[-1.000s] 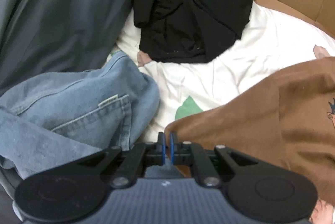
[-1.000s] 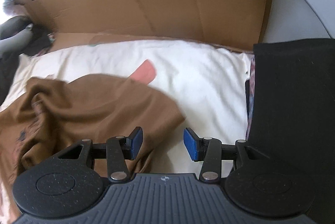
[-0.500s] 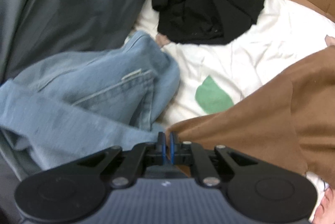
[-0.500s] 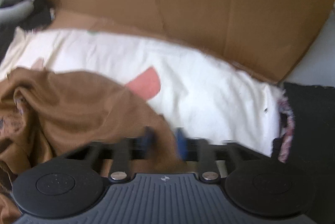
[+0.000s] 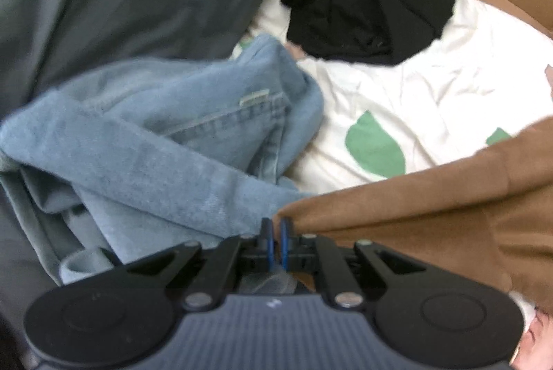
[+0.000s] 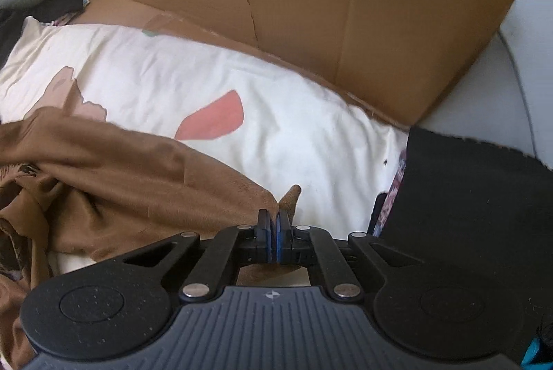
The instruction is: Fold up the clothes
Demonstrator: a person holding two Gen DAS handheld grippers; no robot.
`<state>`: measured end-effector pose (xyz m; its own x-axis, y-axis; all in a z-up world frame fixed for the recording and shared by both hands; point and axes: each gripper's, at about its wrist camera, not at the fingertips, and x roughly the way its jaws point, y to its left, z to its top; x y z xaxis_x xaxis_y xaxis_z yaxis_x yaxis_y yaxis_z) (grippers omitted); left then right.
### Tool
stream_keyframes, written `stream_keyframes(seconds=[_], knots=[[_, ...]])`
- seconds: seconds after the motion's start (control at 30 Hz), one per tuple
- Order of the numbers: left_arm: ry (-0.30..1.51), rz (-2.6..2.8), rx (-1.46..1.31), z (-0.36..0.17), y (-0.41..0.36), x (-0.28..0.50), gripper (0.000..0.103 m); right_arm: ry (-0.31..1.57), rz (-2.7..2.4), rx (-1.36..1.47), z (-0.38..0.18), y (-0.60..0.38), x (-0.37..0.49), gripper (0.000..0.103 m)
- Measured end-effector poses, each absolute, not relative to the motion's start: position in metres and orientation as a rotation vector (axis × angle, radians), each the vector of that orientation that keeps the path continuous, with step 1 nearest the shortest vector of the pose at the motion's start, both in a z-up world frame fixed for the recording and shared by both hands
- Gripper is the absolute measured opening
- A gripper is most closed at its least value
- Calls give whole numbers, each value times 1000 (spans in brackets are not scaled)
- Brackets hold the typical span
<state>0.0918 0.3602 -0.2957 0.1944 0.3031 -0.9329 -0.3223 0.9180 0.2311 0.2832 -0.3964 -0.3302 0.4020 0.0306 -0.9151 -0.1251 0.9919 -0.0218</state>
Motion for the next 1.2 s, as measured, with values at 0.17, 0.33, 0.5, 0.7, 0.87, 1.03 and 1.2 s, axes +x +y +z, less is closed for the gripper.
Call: stream_keyframes(seconds=[0.17,0.33,0.5,0.7,0.87,1.03,1.2], knots=[[1321,417,-40,-298,351,90,14,1166,70,-92,-347,-391,282,24],[1280,417,-54,-281,341,92,16,1105,60,-122,-334,-388,274,40],[1187,367,-3,-265,315,107,30,1034,136,-129,-312,-374,270,40],[1122,201,-21,-266,268,126,31,1018,248,-110,-308,-343,272,42],[1068,82,-61,-275,236,140,37,1030,311,-100,-319,-320,268,50],[1051,-29,-91,-298,207,145,49,1045,365,-109,-329,-297,264,50],[1070,-61,-58,-323,193,152,52,1059,396,-174,-338,-273,263,54]])
